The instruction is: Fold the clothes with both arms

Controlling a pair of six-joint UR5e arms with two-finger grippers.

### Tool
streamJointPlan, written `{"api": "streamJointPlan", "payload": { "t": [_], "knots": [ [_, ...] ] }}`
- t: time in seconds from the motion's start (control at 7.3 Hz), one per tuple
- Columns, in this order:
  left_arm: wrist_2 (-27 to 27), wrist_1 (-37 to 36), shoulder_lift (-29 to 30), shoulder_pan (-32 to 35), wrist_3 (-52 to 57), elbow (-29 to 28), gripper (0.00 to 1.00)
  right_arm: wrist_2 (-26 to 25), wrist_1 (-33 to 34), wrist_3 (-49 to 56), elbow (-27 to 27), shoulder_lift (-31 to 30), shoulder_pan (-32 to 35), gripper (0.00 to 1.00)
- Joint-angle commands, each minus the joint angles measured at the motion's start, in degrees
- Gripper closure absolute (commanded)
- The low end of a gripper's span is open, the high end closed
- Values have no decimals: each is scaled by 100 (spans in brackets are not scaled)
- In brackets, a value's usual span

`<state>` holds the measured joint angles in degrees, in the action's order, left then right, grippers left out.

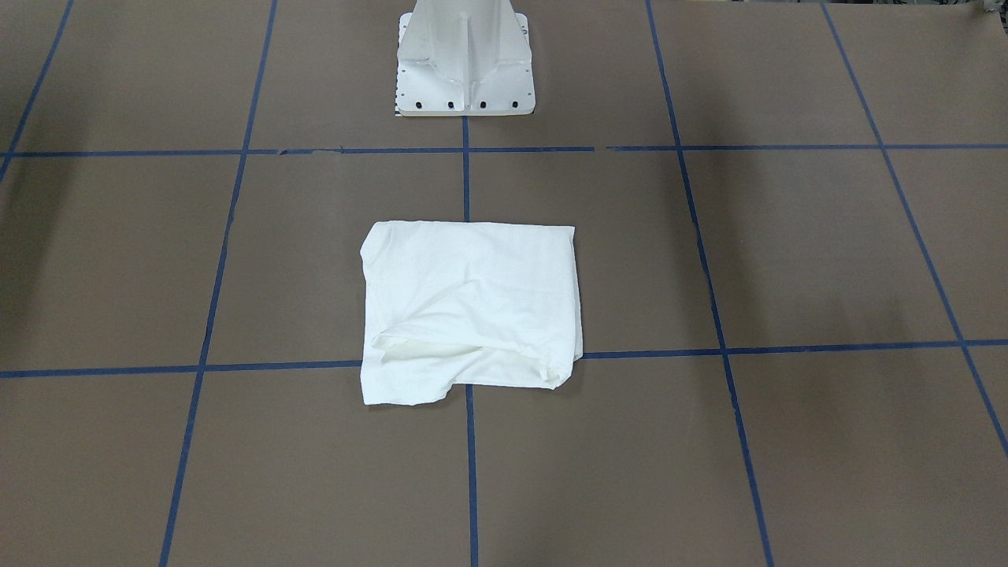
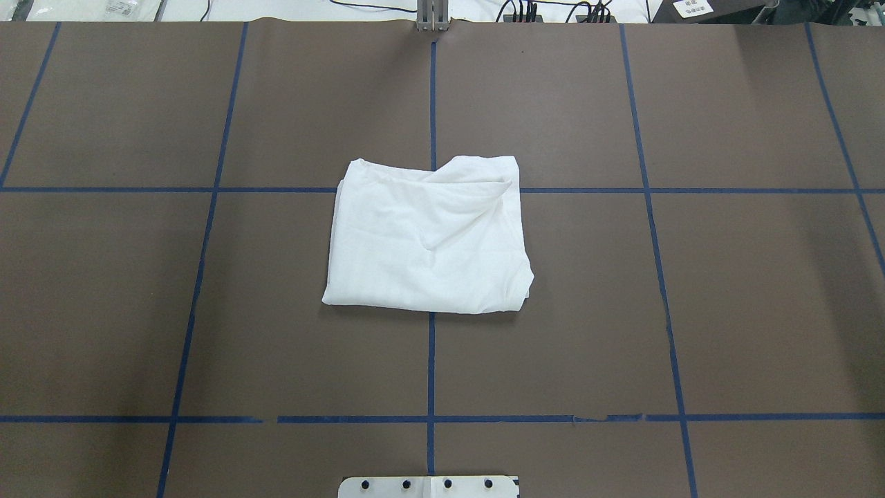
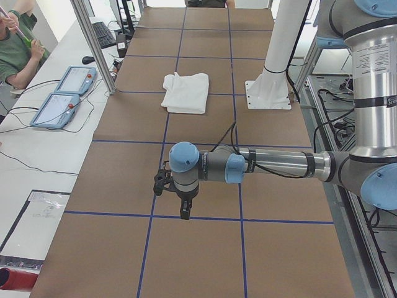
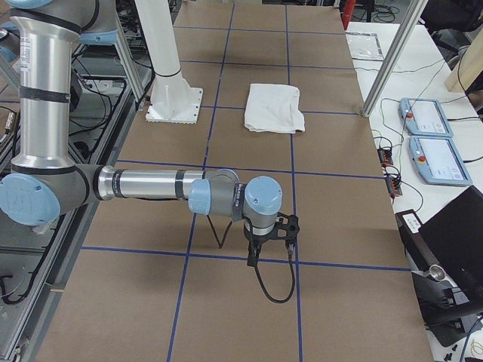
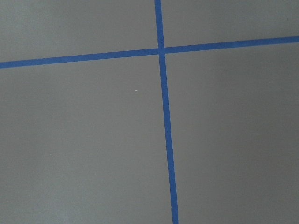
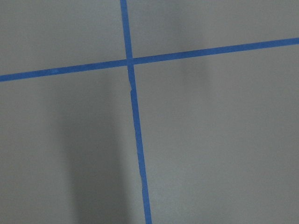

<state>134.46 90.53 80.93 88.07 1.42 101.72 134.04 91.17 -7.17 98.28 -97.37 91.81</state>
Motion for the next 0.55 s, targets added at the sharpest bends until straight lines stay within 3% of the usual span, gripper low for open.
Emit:
{"api": "streamJointPlan", "payload": {
  "t": [0.0, 0.41],
  "knots": [
    [-17, -8, 45, -9, -2, -3, 0, -72, -556, -618, -11, -124, -23, 0],
    [-25, 0, 45, -9, -2, -20, 0, 104, -556, -610, 7, -115, -14, 0]
  ]
}}
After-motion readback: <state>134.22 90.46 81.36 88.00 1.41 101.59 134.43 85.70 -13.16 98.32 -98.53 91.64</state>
